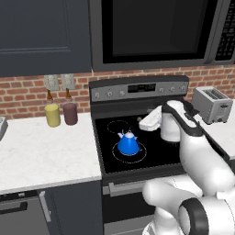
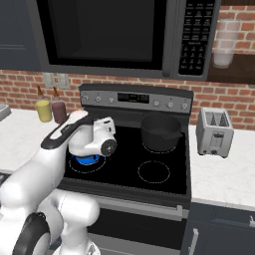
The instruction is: Pick the kettle from the counter and place it on a stove burner. Then turn the burner on.
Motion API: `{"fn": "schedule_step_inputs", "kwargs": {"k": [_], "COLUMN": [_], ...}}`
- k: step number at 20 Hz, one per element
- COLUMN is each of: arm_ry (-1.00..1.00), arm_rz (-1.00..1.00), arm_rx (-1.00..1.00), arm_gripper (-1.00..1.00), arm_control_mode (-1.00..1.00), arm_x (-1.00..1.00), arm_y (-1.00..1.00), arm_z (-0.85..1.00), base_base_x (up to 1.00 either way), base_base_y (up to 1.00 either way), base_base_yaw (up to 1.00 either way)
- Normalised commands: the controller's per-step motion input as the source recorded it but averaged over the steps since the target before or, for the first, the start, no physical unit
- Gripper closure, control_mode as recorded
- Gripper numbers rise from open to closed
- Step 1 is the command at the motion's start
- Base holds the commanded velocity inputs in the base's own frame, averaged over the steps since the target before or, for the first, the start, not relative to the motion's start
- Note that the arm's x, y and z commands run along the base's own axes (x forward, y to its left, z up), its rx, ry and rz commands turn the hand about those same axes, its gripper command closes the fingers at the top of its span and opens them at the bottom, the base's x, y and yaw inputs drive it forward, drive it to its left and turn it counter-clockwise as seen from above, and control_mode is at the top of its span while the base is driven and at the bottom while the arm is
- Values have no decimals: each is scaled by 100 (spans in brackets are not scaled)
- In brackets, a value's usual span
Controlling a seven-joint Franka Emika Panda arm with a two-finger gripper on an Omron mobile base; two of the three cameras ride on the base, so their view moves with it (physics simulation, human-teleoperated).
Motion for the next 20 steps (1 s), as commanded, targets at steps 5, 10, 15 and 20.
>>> {"fn": "schedule_step_inputs", "kwargs": {"k": [5,10,15,20], "arm_ry": [1,19,17,1], "arm_rz": [-38,-39,-17,0], "arm_rx": [-6,-12,-9,0], "arm_gripper": [-100,-100,-100,-100], "arm_control_mode": [-100,-100,-100,-100], "arm_x": [35,66,30,4], "arm_y": [100,100,30,0], "arm_z": [94,34,18,0], "base_base_x": [0,0,0,0], "base_base_y": [0,0,0,0], "base_base_yaw": [0,0,0,0]}}
